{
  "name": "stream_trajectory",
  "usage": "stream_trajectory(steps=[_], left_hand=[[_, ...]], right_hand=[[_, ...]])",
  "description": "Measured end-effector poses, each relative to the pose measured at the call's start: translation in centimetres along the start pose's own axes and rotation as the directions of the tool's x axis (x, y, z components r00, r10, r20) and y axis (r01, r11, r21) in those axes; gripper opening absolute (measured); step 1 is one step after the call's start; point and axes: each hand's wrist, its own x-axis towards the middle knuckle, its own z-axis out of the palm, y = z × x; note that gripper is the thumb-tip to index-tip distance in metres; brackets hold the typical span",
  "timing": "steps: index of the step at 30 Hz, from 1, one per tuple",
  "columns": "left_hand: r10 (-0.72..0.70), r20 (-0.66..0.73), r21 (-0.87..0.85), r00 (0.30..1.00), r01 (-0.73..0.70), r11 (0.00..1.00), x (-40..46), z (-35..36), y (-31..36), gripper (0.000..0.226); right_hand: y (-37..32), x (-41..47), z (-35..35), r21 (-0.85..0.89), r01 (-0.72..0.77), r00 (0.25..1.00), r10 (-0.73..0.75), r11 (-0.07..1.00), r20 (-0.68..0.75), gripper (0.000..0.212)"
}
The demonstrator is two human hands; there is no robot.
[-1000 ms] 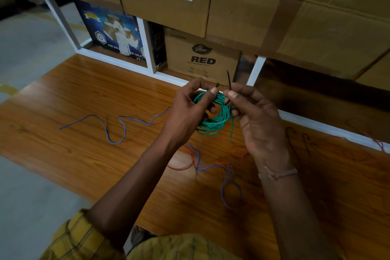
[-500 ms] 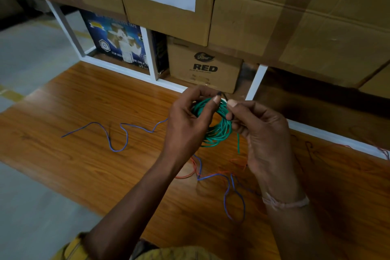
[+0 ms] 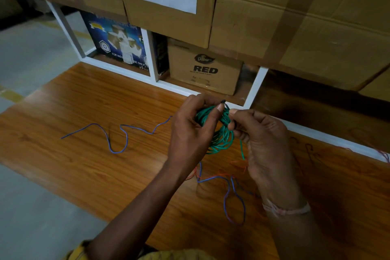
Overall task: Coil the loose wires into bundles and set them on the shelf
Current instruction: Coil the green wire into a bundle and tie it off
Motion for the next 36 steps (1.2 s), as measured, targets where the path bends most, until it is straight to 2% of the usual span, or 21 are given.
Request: stream_trajectory(steps=[10, 18, 36], left_hand=[[0.058, -0.011, 0.072, 0.998, -0.057, 0.996, -0.26, 0.05, 0.16, 0.005], [0.120, -0.008, 0.190, 0.993, -0.117, 0.975, -0.33, 0.14, 0.14, 0.007], [0.103, -0.022, 0.174, 0.994, -0.098, 0.980, -0.55, 0.33, -0.10, 0.008]], right_hand=[[0.13, 0.07, 0.17, 0.001, -0.036, 0.999, 0.036, 0.999, -0.013, 0.020], [0.09, 0.19, 0.17, 0.096, -0.138, 0.990, 0.139, 0.986, -0.007, 0.028], [0.45, 0.25, -0.18, 0.102, -0.166, 0.986, 0.166, 0.981, 0.005, 0.016]])
